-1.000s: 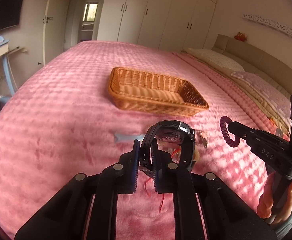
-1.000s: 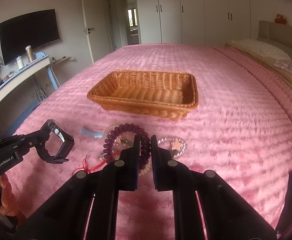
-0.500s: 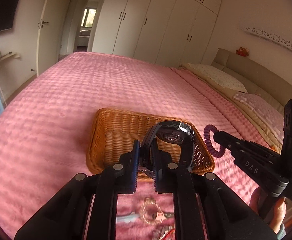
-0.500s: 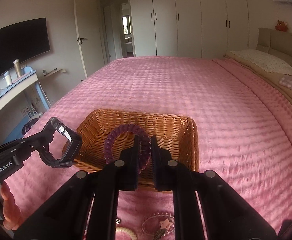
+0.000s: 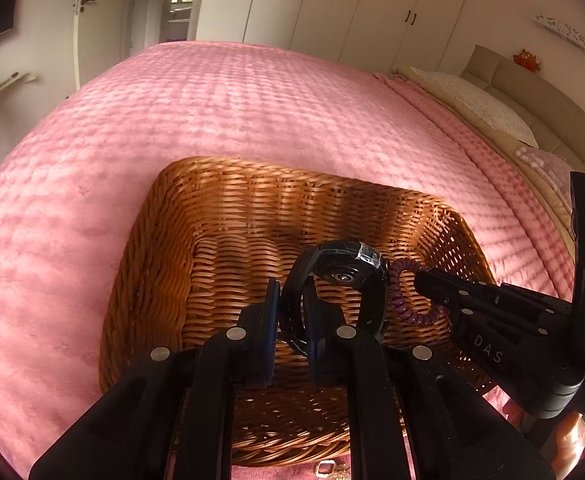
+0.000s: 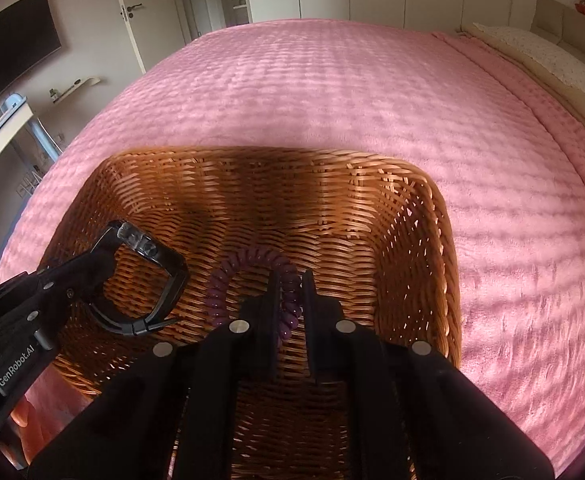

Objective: Organize jewelry
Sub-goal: 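Carry the watch and hair tie into the wicker basket and open both tools, then grasp the red string bracelet with the left tool while the right tool grasps the cream spiral hair tie, then lower the red bracelet and cream hair tie into the basket and open both tools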

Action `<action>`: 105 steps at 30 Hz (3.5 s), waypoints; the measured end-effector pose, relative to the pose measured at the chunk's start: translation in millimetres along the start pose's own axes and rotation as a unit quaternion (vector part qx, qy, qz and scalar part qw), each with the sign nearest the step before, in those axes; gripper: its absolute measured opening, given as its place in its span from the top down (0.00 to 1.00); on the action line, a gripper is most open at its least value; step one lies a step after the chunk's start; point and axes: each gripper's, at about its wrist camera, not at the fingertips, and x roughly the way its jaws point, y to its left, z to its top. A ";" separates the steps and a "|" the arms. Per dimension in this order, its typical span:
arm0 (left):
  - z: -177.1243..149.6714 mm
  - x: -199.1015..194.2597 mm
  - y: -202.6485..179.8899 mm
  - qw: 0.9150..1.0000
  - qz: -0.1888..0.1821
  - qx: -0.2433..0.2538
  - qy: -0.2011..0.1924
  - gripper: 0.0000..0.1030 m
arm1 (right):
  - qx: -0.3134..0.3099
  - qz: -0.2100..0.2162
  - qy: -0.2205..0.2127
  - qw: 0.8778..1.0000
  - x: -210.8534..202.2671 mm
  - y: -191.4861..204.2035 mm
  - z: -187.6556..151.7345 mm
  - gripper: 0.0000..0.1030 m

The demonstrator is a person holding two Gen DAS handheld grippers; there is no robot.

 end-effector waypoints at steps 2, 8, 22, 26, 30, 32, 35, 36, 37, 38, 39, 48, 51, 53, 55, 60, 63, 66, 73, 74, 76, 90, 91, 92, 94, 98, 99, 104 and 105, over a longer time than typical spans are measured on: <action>-1.4 5.3 0.1 1.000 0.005 -0.003 0.003 0.90 | -0.001 0.000 0.004 1.000 4.3 -0.4 -0.5 0.91; -5.6 8.5 2.2 1.000 0.013 -0.007 0.005 0.85 | -0.004 0.002 0.015 1.000 8.0 0.7 -3.2 0.90; -63.5 -125.6 -6.6 0.995 -0.052 0.034 -0.074 0.57 | -0.001 0.082 -0.088 0.993 -127.4 -7.4 -73.1 0.53; -97.6 -152.5 -5.0 0.993 -0.076 0.037 -0.080 0.57 | -0.010 0.082 -0.113 0.990 -156.9 -2.4 -113.3 0.53; -131.4 -163.3 -7.6 0.992 -0.088 0.050 -0.073 0.57 | -0.013 0.088 -0.111 0.990 -161.4 7.2 -145.3 0.53; -145.2 -161.8 -8.6 0.993 -0.089 0.056 -0.062 0.57 | -0.016 0.081 -0.105 0.991 -159.6 11.9 -160.7 0.54; -162.5 -155.1 -7.7 0.993 -0.094 0.061 -0.036 0.57 | -0.013 0.086 -0.089 0.992 -152.0 13.5 -175.7 0.59; -167.0 -151.5 -7.5 0.993 -0.094 0.066 -0.027 0.57 | -0.012 0.086 -0.082 0.993 -148.4 13.9 -180.6 0.66; -171.2 -147.8 -7.1 0.993 -0.094 0.072 -0.017 0.57 | -0.010 0.082 -0.076 0.994 -144.3 14.0 -185.8 0.66; -174.6 -143.5 -8.2 0.993 -0.091 0.077 -0.009 0.57 | -0.007 0.083 -0.071 0.994 -141.0 13.2 -189.3 0.66; -179.4 -140.7 -8.3 0.993 -0.088 0.080 -0.004 0.57 | -0.004 0.085 -0.066 0.994 -135.6 11.8 -192.7 0.68; -198.0 -115.9 -15.0 0.992 -0.067 0.100 0.025 0.59 | -0.002 0.076 -0.037 0.996 -108.2 13.0 -203.8 0.75; -200.8 -107.2 -21.3 0.992 -0.054 0.112 0.034 0.63 | -0.005 0.069 -0.028 0.997 -101.3 16.1 -201.1 0.77; -201.5 -101.4 -25.2 0.991 -0.039 0.119 0.039 0.64 | -0.006 0.063 -0.023 0.998 -97.3 17.8 -198.3 0.77; -201.9 -98.9 -28.9 0.991 -0.024 0.128 0.037 0.66 | -0.007 0.057 -0.020 0.998 -92.6 19.2 -195.6 0.77; -205.6 -97.7 -34.1 0.989 0.004 0.145 0.031 0.75 | -0.018 0.042 -0.012 0.999 -82.3 25.4 -191.2 0.77; -206.7 -98.5 -34.3 0.988 0.012 0.149 0.029 0.85 | -0.027 0.034 -0.011 0.999 -80.4 29.5 -191.1 0.80; -207.5 -100.6 -32.6 0.989 0.010 0.147 0.026 0.93 | -0.036 0.028 -0.013 0.999 -80.2 32.9 -192.2 0.88; -211.8 -117.9 -22.0 0.992 -0.023 0.124 0.006 0.95 | -0.043 0.026 -0.023 0.998 -86.6 34.9 -196.6 0.91; -212.3 -121.5 -20.2 0.992 -0.029 0.120 0.002 0.95 | -0.042 0.025 -0.026 0.998 -88.0 34.4 -196.9 0.91; -213.1 -128.2 -17.5 0.993 -0.038 0.114 -0.006 0.95 | -0.039 0.024 -0.034 0.998 -92.6 33.0 -197.7 0.91; -210.3 -163.8 -7.7 0.991 -0.091 0.087 -0.038 0.96 | -0.011 0.038 -0.056 0.998 -119.7 18.7 -202.5 0.91; -208.6 -167.2 -6.6 0.991 -0.095 0.084 -0.041 0.96 | -0.009 0.041 -0.059 0.997 -123.4 17.9 -202.5 0.91; -206.1 -171.1 -6.0 0.991 -0.100 0.082 -0.046 0.96 | -0.009 0.042 -0.063 0.997 -127.5 17.8 -202.4 0.91; -202.3 -179.0 -4.7 0.989 -0.109 0.078 -0.055 0.96 | -0.011 0.046 -0.070 0.996 -135.8 18.5 -201.6 0.91; -192.8 -194.6 -6.3 0.987 -0.119 0.077 -0.075 0.96 | -0.018 0.054 -0.087 0.995 -154.4 21.9 -197.5 0.91; -190.1 -197.8 -7.4 0.986 -0.119 0.078 -0.080 0.96 | -0.019 0.056 -0.094 0.994 -159.9 22.9 -195.5 0.91; -164.4 -208.3 -13.2 0.983 -0.126 0.089 -0.101 0.96 | -0.026 0.059 -0.124 0.990 -183.0 26.3 -175.4 0.91; -156.9 -209.5 -14.8 0.982 -0.125 0.094 -0.106 0.96 | -0.026 0.061 -0.129 0.989 -185.7 26.1 -169.1 0.91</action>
